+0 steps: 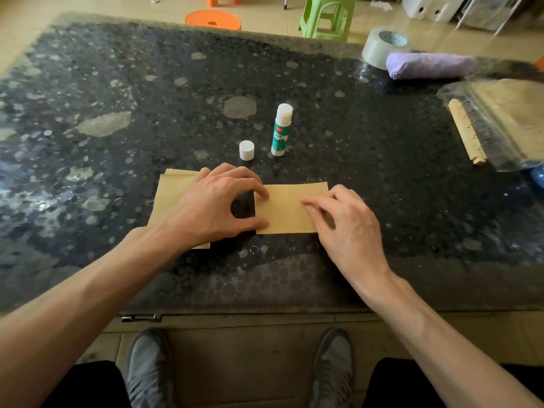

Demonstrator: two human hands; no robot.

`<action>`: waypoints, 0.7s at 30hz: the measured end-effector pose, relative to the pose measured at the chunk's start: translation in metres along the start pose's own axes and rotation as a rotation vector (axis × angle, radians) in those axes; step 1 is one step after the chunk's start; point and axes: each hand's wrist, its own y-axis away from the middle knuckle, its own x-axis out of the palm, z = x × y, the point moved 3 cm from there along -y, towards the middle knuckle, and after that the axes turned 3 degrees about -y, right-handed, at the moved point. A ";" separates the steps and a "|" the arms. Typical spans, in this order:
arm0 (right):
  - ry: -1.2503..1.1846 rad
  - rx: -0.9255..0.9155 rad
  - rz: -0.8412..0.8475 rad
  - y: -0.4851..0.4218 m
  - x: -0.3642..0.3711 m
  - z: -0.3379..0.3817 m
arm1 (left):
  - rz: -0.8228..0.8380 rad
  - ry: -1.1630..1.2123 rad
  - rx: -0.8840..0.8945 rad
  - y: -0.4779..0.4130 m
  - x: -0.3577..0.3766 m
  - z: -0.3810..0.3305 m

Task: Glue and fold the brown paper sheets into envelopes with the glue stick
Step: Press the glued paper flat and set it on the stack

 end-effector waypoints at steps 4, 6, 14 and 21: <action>0.008 -0.116 0.091 -0.001 0.006 0.012 | -0.061 0.012 -0.044 0.005 0.000 -0.001; 0.039 -0.146 0.135 -0.002 0.010 0.019 | -0.072 0.037 -0.059 0.007 0.001 -0.002; 0.297 -0.199 0.216 -0.010 0.022 0.032 | -0.091 0.085 -0.076 0.010 0.000 -0.003; 0.333 -0.172 0.216 -0.014 0.026 0.036 | -0.104 0.102 -0.085 0.011 0.003 -0.004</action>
